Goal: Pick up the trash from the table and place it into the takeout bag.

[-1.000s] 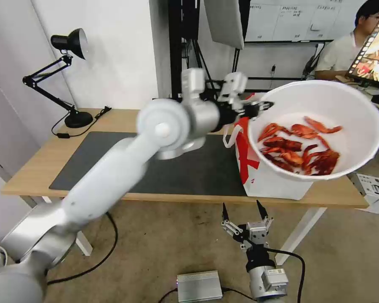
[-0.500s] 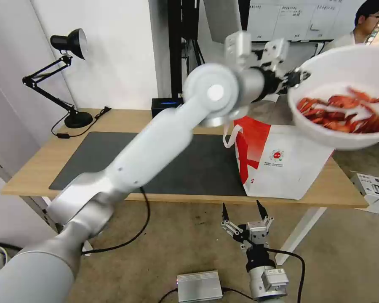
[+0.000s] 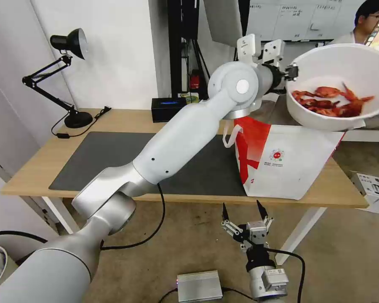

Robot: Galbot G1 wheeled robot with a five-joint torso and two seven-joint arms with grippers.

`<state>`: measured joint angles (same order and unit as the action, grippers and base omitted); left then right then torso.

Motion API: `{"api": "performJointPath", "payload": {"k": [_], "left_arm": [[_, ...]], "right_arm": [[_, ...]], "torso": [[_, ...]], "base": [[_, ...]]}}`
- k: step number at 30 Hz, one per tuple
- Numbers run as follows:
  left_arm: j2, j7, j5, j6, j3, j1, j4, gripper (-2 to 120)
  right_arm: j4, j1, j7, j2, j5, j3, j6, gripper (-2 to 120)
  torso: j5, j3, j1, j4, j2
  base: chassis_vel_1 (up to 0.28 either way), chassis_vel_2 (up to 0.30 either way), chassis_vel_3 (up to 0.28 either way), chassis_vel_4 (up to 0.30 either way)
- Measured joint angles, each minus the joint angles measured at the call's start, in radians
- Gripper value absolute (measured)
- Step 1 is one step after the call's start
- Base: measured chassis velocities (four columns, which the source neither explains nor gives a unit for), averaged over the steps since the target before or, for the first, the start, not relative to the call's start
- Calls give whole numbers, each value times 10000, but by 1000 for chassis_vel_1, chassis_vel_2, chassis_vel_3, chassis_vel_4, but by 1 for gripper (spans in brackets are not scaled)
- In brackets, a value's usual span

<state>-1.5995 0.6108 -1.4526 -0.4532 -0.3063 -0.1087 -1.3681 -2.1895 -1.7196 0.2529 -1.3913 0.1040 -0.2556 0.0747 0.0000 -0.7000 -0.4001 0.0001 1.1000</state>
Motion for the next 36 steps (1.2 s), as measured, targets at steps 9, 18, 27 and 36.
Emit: {"api": "performJointPath", "payload": {"k": [9,18,27,36], "left_arm": [[15,1344,64,302,-406,-118,423,0],[15,2024,390,331,-994,143,536,0],[23,2105,513,217,-1138,319,533,17],[30,2069,609,170,-1154,396,457,46]], "right_arm": [[0,0,0,0,0,-1,0,100],[0,0,0,0,0,0,0,100],[0,0,0,0,0,0,0,100],[0,0,0,0,0,0,0,100]], "torso": [[0,0,0,0,0],[0,0,0,-1,0],[0,0,1,-1,1],[0,1,2,-1,0]], "base": [[0,0,0,0],[0,0,0,0],[0,0,0,0],[0,0,0,0]]}}
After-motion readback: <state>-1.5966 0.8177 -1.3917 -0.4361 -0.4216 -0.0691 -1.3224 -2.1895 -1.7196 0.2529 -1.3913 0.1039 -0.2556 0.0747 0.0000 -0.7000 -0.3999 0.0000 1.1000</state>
